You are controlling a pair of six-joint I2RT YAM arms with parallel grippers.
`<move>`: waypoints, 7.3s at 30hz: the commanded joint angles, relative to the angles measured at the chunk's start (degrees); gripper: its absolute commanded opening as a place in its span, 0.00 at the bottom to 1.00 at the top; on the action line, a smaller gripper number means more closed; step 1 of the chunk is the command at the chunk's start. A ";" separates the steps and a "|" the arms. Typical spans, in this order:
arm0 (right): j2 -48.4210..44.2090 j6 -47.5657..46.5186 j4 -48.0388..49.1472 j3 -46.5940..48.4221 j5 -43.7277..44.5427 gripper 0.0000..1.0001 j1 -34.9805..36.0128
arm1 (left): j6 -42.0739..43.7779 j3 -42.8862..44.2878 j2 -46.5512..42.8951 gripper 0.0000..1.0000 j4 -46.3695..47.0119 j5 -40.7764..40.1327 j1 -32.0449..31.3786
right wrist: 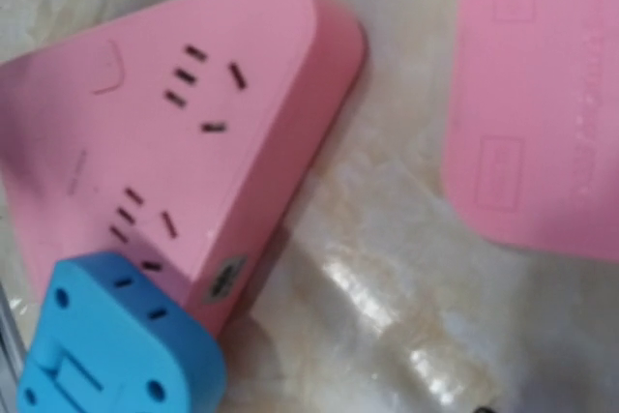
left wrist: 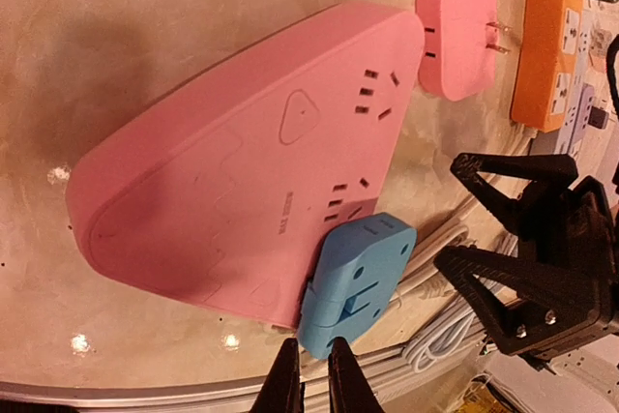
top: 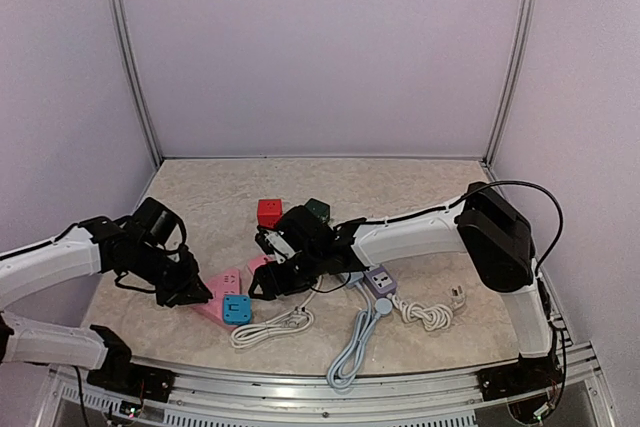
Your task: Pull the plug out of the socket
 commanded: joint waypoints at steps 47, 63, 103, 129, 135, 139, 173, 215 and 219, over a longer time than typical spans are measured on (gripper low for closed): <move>3.62 8.87 10.84 -1.05 -11.35 0.65 -4.14 | -4.90 0.57 0.29 0.12 5.25 -1.94 -0.04; 6.95 13.24 13.62 2.70 -15.86 0.63 -4.23 | 0.85 2.58 13.37 0.11 12.70 2.97 6.01; 4.60 12.76 12.09 4.01 -13.36 0.46 -3.97 | -0.15 0.33 18.73 0.11 15.66 1.83 4.28; 6.38 14.52 13.57 1.74 -14.94 0.32 -3.26 | -0.06 -0.40 18.89 0.11 17.04 2.13 4.44; 6.47 14.57 13.60 1.22 -15.74 0.39 -3.24 | -0.08 -0.82 18.28 0.11 16.83 1.83 4.63; 6.74 14.49 13.13 1.12 -16.01 0.42 -3.25 | -0.27 -1.02 17.98 0.11 16.92 1.69 4.60; 7.08 18.51 17.61 1.19 -17.71 0.37 -6.57 | 0.83 0.12 19.10 0.11 16.67 1.36 5.53; 4.33 25.28 36.98 -0.61 -23.10 0.06 -7.04 | -0.23 -3.66 24.13 0.10 17.80 1.02 5.80; 3.86 25.17 37.73 -0.55 -23.22 0.05 -7.03 | -0.06 -3.65 24.18 0.10 17.79 1.09 5.82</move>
